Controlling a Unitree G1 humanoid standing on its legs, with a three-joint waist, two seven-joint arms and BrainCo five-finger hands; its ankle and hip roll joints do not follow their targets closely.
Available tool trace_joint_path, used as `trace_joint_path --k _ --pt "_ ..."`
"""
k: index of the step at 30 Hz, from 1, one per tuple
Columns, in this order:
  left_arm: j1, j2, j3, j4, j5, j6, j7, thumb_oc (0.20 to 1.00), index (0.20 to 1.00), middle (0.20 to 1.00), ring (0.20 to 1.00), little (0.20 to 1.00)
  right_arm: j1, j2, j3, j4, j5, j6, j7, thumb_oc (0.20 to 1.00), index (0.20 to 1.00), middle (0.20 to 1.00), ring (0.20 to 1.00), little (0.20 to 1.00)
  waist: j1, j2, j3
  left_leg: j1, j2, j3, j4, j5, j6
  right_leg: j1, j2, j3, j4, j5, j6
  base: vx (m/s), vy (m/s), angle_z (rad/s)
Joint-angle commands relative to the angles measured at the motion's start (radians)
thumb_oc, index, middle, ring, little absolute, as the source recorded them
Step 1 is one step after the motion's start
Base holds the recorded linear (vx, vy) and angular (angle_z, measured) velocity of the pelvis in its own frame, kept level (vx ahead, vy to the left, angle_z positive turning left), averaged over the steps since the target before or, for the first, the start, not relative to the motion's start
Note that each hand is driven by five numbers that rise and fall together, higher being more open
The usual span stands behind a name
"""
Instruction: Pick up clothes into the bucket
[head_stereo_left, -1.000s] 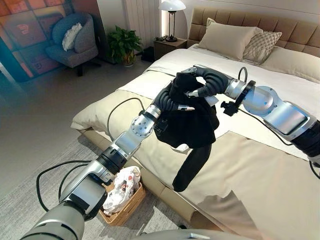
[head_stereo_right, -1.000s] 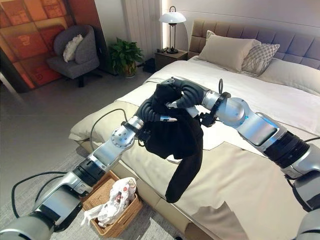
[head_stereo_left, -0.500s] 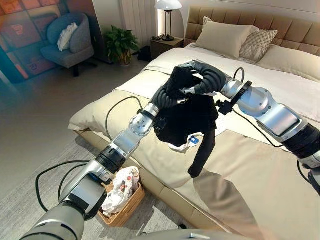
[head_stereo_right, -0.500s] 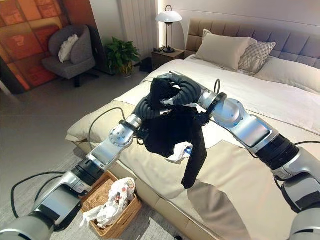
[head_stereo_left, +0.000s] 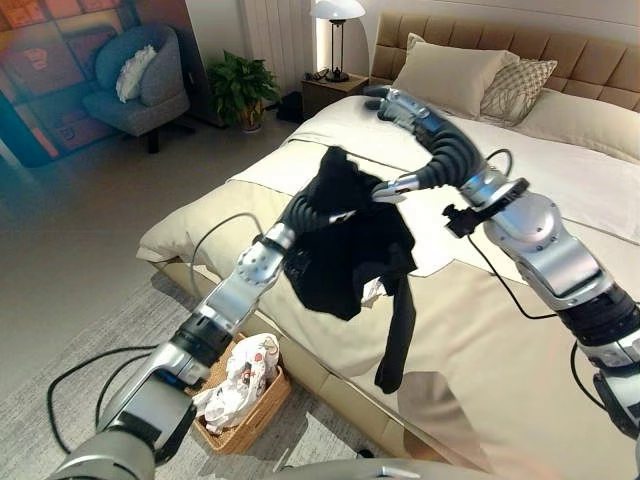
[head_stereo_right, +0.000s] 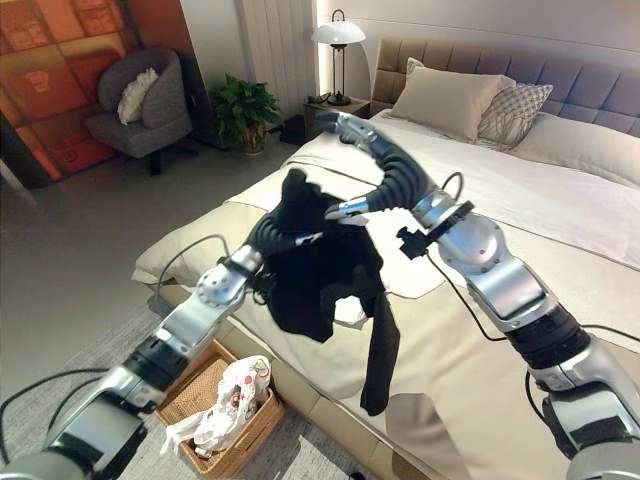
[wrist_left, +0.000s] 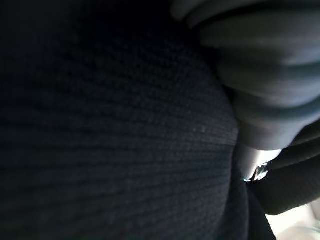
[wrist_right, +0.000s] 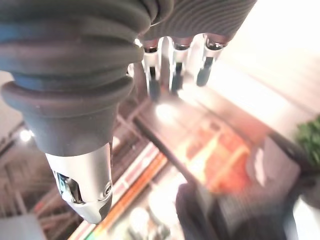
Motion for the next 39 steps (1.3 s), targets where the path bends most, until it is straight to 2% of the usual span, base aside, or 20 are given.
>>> trace_joint_path --k 1,5,10,15,16,17,23,28,31,32,35,36,39 --pt "0.011 0.098 0.150 0.004 -0.035 -0.046 0.030 0.200 0.200 0.200 0.200 0.200 0.086 0.021 -0.120 0.003 0.031 -0.046 -0.036 1.000 1.000 1.000 1.000 1.000 0.035 -0.049 -0.019 0.028 -0.005 -0.007 0.038 -0.106 0.009 0.028 -0.112 -0.050 0.058 -0.046 0.110 0.00 0.000 0.00" --pt "0.202 0.140 0.341 0.011 -0.003 -0.043 0.055 0.200 0.200 0.200 0.200 0.200 0.285 0.114 -0.240 0.055 0.028 -0.037 -0.042 1.000 1.000 1.000 1.000 1.000 0.043 -0.048 -0.011 0.017 -0.008 -0.004 0.060 -0.119 0.014 0.022 -0.115 -0.043 0.060 -0.048 0.109 0.01 0.004 -0.01" --pt "0.358 0.158 0.557 0.070 0.093 -0.040 0.124 0.200 0.200 0.200 0.200 0.200 0.515 0.290 -0.353 0.176 0.011 -0.036 -0.072 1.000 1.000 1.000 1.000 1.000 0.045 -0.046 0.016 -0.023 -0.014 0.000 0.091 -0.128 0.022 -0.007 -0.119 -0.029 0.068 -0.048 0.107 -0.01 0.028 -0.02" --pt "0.416 0.132 0.684 0.110 0.102 -0.049 0.209 0.200 0.200 0.200 0.200 0.200 0.637 0.419 -0.404 0.406 -0.004 -0.042 -0.134 1.000 1.000 1.000 1.000 1.000 0.040 -0.051 0.081 -0.110 -0.022 -0.010 0.146 -0.135 0.023 -0.076 -0.124 -0.027 0.094 -0.043 0.106 -0.10 0.036 0.00" --pt "0.415 0.132 0.685 0.110 0.102 -0.049 0.210 0.200 0.200 0.200 0.200 0.200 0.635 0.419 -0.403 0.408 -0.003 -0.044 -0.134 1.000 1.000 1.000 1.000 1.000 0.039 -0.052 0.079 -0.116 -0.024 -0.010 0.147 -0.130 0.024 -0.081 -0.125 -0.027 0.093 -0.039 0.105 -0.13 0.030 -0.04" --pt "0.414 0.130 0.710 0.112 0.100 -0.053 0.235 0.200 0.200 0.200 0.200 0.200 0.661 0.436 -0.409 0.460 -0.042 -0.037 -0.149 1.000 1.000 1.000 1.000 1.000 0.039 -0.058 0.104 -0.153 -0.026 -0.015 0.167 -0.128 0.024 -0.109 -0.127 -0.029 0.099 -0.031 0.103 -0.11 0.016 -0.04" --pt "0.357 0.154 0.735 0.152 0.065 -0.090 0.340 0.200 0.200 0.200 0.200 0.200 0.664 0.453 -0.330 0.727 -0.146 -0.032 -0.192 1.000 1.000 1.000 1.000 1.000 0.031 -0.099 0.194 -0.314 -0.021 -0.023 0.275 -0.141 0.016 -0.232 -0.127 -0.016 0.113 0.012 0.103 -0.14 0.002 -0.01" --pt "0.271 0.241 0.718 0.204 0.027 -0.104 0.428 0.200 0.200 0.200 0.200 0.200 0.646 0.454 -0.246 0.887 -0.204 -0.027 -0.234 1.000 1.000 1.000 1.000 1.000 0.024 -0.141 0.260 -0.447 0.008 -0.026 0.357 -0.154 0.009 -0.330 -0.117 0.006 0.110 0.042 0.106 -0.08 -0.016 -0.03" --pt "0.227 0.278 0.699 0.228 0.019 -0.107 0.453 0.200 0.200 0.200 0.200 0.200 0.634 0.454 -0.227 0.918 -0.199 -0.029 -0.247 1.000 1.000 1.000 1.000 1.000 0.020 -0.157 0.280 -0.498 0.015 -0.029 0.381 -0.156 0.008 -0.366 -0.112 0.009 0.103 0.053 0.106 -0.05 -0.016 -0.05" --pt "0.178 0.318 0.674 0.259 -0.004 -0.108 0.461 0.200 0.200 0.200 0.200 0.200 0.626 0.451 -0.212 0.935 -0.188 -0.030 -0.258 1.000 1.000 1.000 1.000 1.000 0.012 -0.176 0.307 -0.546 0.020 -0.033 0.406 -0.155 0.007 -0.399 -0.110 0.010 0.098 0.062 0.108 -0.05 -0.030 -0.07" --pt "0.107 0.373 0.635 0.294 -0.023 -0.108 0.480 0.200 0.200 0.200 0.200 0.200 0.619 0.453 -0.198 0.937 -0.166 -0.044 -0.279 1.000 1.000 1.000 1.000 1.000 -0.002 -0.207 0.345 -0.638 0.020 -0.044 0.461 -0.159 0.007 -0.464 -0.103 0.010 0.100 0.079 0.108 -0.08 -0.036 -0.06" --pt "0.105 0.374 0.633 0.295 -0.023 -0.108 0.480 0.200 0.200 0.200 0.200 0.200 0.619 0.454 -0.198 0.938 -0.166 -0.044 -0.279 1.000 1.000 1.000 1.000 1.000 -0.002 -0.206 0.343 -0.642 0.020 -0.045 0.464 -0.160 0.007 -0.466 -0.103 0.009 0.100 0.079 0.108 -0.06 -0.022 -0.05" --pt "0.014 0.400 0.580 0.331 -0.072 -0.114 0.502 0.200 0.200 0.200 0.200 0.200 0.601 0.457 -0.177 0.932 -0.140 -0.059 -0.308 1.000 1.000 1.000 1.000 1.000 -0.015 -0.235 0.388 -0.743 0.016 -0.061 0.521 -0.169 0.007 -0.538 -0.099 0.000 0.099 0.095 0.113 -0.02 -0.021 0.05"
